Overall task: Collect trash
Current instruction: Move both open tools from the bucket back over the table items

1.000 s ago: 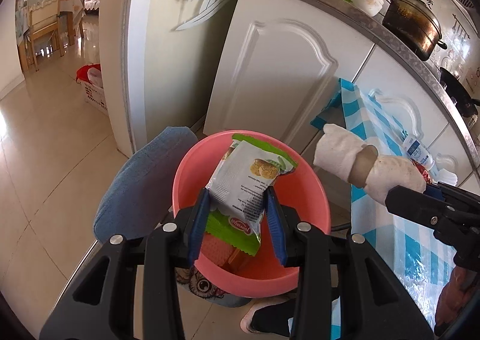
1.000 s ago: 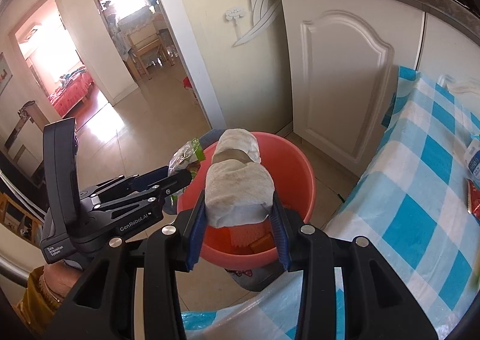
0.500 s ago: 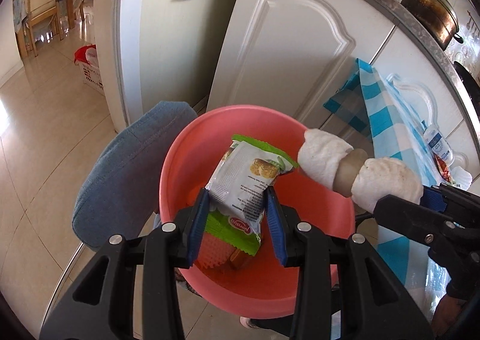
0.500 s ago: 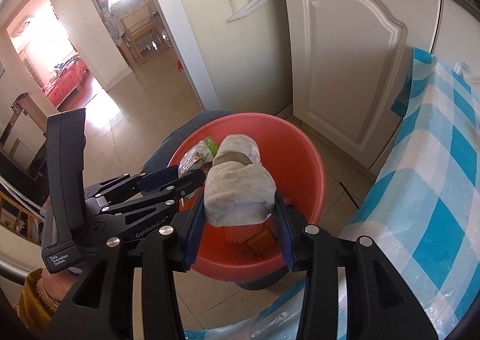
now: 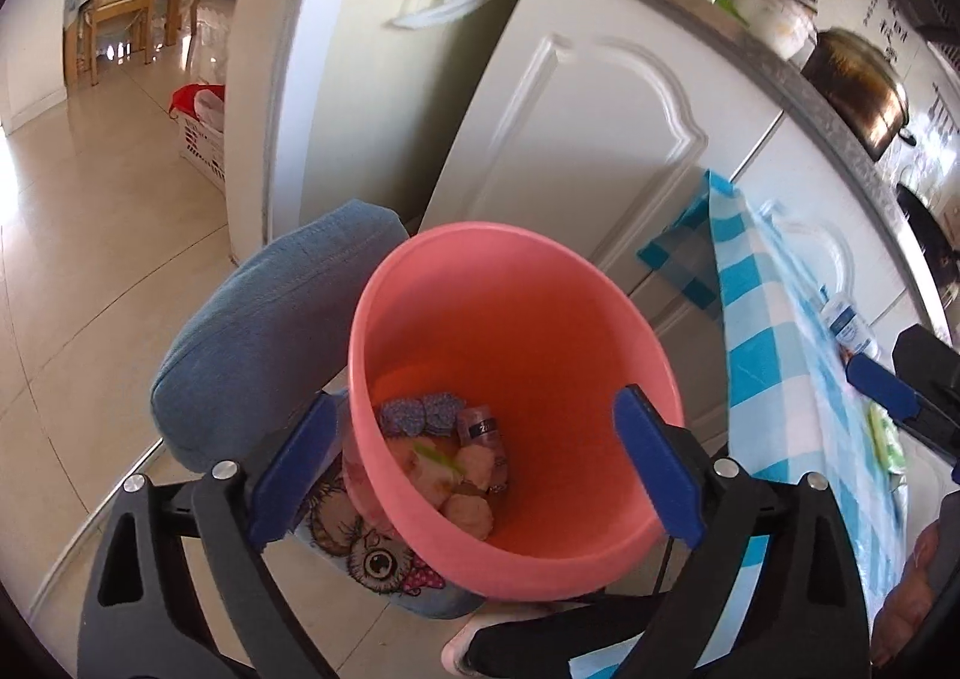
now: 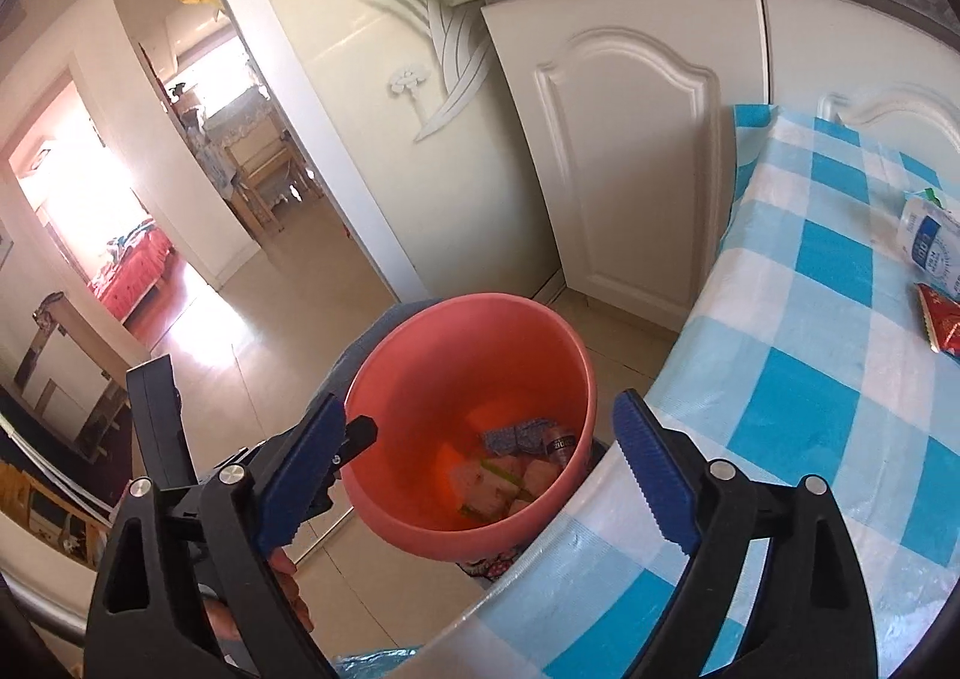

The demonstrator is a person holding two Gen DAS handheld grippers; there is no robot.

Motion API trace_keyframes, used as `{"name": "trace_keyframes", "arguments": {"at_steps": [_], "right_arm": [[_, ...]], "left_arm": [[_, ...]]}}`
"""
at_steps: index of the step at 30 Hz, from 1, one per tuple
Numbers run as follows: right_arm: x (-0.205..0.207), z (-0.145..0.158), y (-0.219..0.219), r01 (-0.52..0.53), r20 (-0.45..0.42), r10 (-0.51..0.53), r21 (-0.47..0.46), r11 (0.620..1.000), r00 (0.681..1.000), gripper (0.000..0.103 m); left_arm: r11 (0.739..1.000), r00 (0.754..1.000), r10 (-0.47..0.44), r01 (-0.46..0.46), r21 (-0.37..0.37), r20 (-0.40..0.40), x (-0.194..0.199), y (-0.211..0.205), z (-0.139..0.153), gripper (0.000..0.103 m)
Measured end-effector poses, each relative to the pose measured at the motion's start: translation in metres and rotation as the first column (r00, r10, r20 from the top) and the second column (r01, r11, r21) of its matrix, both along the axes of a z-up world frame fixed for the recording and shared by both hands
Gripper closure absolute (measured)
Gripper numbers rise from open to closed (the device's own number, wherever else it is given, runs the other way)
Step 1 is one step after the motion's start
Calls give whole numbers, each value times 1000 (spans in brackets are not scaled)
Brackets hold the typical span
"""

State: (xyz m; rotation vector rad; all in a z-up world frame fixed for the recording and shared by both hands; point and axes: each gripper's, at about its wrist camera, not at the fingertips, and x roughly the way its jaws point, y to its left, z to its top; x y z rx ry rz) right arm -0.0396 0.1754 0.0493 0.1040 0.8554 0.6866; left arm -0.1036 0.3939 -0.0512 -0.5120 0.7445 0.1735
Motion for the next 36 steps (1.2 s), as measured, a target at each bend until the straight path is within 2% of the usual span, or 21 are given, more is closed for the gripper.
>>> {"name": "trace_keyframes", "arguments": {"at_steps": [4,8,13,18,21,28,36], "right_arm": [[-10,5,-14,11,25,-12,23,1000,1000,11],[-20,6,-33,31,58,-35,63,998,998,10],[-35,10,-67,78,110,-99,174,982,989,5],[-50,16,-95,132,123,-160,209,969,979,5],[-57,18,-112,170,109,-200,233,957,974,5],[-74,16,-151,249,88,-281,265,932,956,5],[-96,15,-177,286,110,-328,286,915,938,5]], "left_arm": [[999,998,27,-24,-48,50,-22,3,7,7],[998,996,18,-13,-63,82,-36,-1,19,5],[999,995,-16,20,-36,102,-45,-18,34,5],[998,998,-49,48,33,28,-40,-40,39,4],[997,998,-65,65,36,8,-40,-51,38,4],[993,992,-116,115,28,41,-50,-74,46,4],[982,978,-188,185,43,87,-58,-106,61,4]]}}
